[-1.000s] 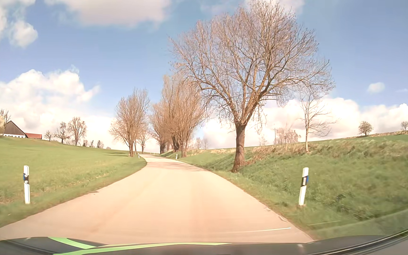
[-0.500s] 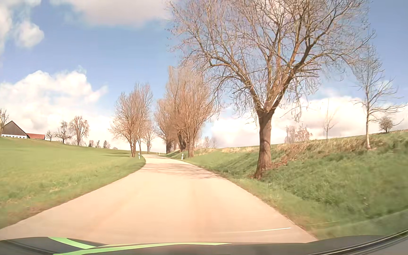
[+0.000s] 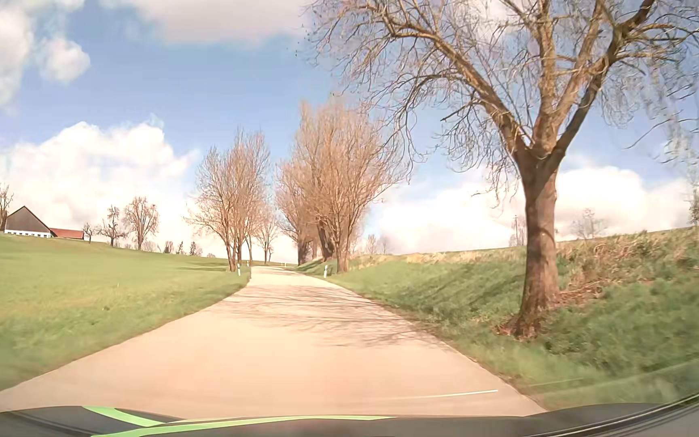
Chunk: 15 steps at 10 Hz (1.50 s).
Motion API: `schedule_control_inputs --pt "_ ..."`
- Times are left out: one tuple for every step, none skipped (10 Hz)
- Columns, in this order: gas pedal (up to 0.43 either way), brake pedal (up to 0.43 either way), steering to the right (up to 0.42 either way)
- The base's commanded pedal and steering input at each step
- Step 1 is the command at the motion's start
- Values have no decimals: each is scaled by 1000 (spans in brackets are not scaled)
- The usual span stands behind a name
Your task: Follow the waypoints while adhering to traffic rules and regulations
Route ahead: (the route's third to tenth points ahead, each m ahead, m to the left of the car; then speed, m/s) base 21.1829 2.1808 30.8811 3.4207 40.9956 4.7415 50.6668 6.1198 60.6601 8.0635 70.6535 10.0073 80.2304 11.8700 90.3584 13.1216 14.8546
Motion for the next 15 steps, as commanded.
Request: schedule_control_inputs --pt "339 0 -26" --pt "339 0 -26" --pt "339 0 -26" --pt "339 0 -26" --pt "339 0 -26" --pt "339 0 -26" --pt "339 0 -26" --pt "339 0 -27" --pt "339 0 -26" --pt "339 0 -27" --pt "339 0 -27" --pt "339 0 -26" --pt "339 0 -26" --pt "339 0 -24" --pt "339 0 -23"
